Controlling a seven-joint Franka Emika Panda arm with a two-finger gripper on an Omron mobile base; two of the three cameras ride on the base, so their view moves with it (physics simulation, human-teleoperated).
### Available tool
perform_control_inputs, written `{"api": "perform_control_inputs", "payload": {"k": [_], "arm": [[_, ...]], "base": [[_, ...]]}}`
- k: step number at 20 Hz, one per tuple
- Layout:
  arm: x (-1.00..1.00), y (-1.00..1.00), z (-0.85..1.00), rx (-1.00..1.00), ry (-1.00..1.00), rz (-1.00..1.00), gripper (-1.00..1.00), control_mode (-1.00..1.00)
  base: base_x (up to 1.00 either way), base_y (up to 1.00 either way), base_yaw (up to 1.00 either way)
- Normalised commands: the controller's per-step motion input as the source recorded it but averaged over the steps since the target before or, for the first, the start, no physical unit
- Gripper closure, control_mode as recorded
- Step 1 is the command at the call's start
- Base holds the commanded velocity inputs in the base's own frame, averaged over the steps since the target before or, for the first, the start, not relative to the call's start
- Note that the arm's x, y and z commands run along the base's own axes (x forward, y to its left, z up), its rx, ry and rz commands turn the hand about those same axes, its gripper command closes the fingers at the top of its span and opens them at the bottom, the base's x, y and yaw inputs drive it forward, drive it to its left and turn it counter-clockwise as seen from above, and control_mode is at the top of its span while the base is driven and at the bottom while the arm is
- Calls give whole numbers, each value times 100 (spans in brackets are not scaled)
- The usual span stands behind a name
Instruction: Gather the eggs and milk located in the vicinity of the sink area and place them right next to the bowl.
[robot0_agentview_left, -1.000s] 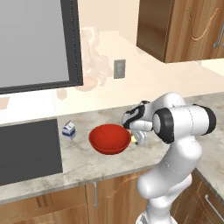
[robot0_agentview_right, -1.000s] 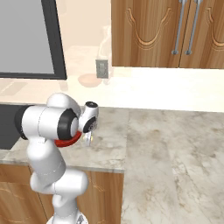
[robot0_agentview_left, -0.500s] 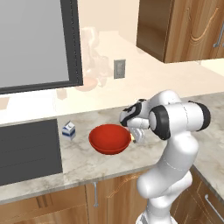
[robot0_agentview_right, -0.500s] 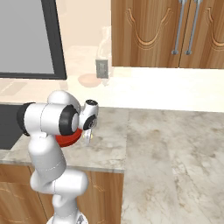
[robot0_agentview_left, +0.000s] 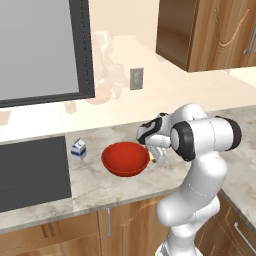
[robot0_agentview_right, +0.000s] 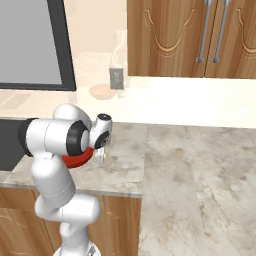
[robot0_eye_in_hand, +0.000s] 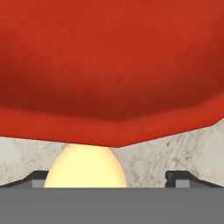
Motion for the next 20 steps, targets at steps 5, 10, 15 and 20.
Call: {"api": "perform_control_inputs", "payload": {"k": [5, 10, 15, 20], "arm": [[-26, 0, 14, 0, -14, 6, -100, -100], [-25, 0, 39, 1, -12, 9, -100, -100], [-31, -2, 62, 3, -14, 9, -100, -100], [-43, -10, 60, 1, -4, 5, -100, -100]], "base": [[0, 0, 0], [0, 0, 0], [0, 0, 0], [0, 0, 0]]}}
